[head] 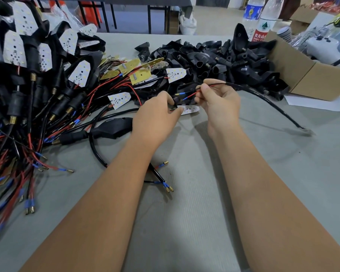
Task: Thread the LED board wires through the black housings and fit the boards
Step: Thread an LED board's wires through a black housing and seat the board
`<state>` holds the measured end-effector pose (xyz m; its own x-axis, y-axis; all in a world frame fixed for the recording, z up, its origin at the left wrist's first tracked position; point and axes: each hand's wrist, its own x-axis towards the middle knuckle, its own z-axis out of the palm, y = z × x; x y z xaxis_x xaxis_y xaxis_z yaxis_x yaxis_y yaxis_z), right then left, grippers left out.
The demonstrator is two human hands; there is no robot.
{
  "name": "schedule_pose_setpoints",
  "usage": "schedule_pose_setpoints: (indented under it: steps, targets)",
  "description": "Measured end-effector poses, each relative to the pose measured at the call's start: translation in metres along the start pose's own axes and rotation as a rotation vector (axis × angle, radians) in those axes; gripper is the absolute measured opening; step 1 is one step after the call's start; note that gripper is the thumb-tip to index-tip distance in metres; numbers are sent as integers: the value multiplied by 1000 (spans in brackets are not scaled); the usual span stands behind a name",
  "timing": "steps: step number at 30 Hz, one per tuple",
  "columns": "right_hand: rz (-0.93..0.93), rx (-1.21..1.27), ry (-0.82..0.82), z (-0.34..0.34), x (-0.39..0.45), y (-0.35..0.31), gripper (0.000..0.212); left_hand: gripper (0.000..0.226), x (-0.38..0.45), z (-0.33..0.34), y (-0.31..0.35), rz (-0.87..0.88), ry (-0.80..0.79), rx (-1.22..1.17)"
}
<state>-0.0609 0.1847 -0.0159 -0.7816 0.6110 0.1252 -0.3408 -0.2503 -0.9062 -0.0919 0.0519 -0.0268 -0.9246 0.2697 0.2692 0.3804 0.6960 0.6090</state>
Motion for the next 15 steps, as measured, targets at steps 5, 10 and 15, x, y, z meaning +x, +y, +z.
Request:
schedule_pose_setpoints:
  steps: [5, 10, 15]
  targets:
    - [26, 25, 27, 0, 2, -1, 13, 38, 0, 1, -1, 44, 81, -97]
    - [63, 51, -39, 2, 1, -1, 13, 18, 1, -1, 4, 135, 154, -373]
    - [100, 137, -87, 2, -2, -3, 12, 17, 6, -2, 2, -63, 52, -765]
